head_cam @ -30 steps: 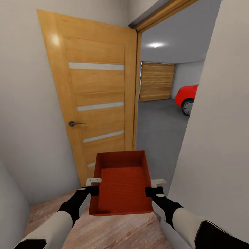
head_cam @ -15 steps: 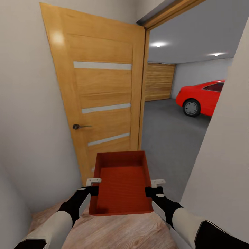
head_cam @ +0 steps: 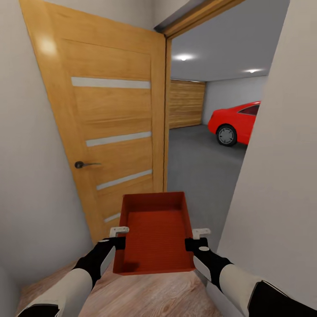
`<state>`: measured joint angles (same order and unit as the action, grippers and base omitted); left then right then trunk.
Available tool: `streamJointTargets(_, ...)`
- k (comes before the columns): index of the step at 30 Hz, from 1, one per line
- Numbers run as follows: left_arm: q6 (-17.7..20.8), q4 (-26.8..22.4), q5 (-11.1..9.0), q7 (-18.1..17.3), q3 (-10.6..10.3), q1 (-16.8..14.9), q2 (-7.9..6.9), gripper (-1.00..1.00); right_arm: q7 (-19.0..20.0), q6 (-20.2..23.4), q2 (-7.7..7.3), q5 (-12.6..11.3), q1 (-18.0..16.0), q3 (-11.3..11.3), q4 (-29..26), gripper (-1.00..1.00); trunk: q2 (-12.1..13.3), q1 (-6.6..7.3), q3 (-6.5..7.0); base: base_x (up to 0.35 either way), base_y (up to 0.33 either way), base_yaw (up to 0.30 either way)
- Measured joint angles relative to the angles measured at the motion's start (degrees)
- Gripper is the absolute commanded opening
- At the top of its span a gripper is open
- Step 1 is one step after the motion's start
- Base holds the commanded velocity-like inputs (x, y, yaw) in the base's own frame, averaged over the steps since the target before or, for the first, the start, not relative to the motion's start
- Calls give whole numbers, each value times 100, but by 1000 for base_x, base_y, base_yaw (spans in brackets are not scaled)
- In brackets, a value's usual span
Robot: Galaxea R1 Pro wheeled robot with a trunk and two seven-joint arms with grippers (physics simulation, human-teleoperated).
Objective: Move the two storage containers from the living room to the garage. In the garage, place one container on the floor and stack the other container on top of it (either order is fine).
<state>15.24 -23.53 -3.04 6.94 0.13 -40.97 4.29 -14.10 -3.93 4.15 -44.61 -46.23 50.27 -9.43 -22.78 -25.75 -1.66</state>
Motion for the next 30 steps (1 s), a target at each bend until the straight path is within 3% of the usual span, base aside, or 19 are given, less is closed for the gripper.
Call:
streamJointTargets(5,4,-3,15,0,13,1,5,-100,-2,5,-3,2,0,-1,-4,-100,0,0,0,0,94,-138)
streamJointTargets(19,12,-6,7,-4,3,1,-4,-100,3,0,3,-19,0,8,4,-100,0,0,0,0,303,-6)
streamJointTargets(30,8,-3,2,0,-2,1,-2,-100,0,0,4,-13,0,4,2,-100,0,0,0,0,18,-159)
